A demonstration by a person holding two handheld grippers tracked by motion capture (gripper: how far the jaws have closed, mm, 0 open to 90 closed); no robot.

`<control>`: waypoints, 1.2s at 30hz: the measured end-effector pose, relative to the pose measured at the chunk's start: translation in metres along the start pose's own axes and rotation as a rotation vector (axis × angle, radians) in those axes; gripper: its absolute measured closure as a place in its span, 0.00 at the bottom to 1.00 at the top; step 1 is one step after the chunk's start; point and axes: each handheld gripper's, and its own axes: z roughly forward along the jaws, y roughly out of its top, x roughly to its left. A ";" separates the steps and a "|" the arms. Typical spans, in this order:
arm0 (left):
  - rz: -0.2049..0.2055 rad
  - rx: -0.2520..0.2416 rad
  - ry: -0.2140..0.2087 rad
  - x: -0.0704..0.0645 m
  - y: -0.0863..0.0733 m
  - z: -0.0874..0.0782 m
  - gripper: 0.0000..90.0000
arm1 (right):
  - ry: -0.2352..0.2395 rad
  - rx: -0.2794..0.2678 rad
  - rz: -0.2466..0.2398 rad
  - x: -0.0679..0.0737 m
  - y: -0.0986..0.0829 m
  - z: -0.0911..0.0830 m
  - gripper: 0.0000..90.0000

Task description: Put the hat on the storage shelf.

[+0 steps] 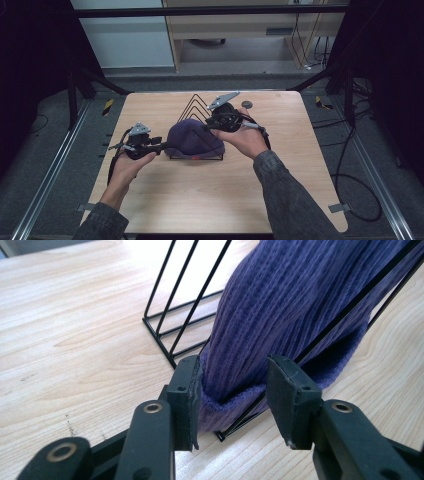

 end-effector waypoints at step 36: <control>-0.103 -0.019 0.064 0.004 -0.024 -0.027 0.23 | -0.093 -0.058 0.073 -0.016 -0.008 -0.041 0.50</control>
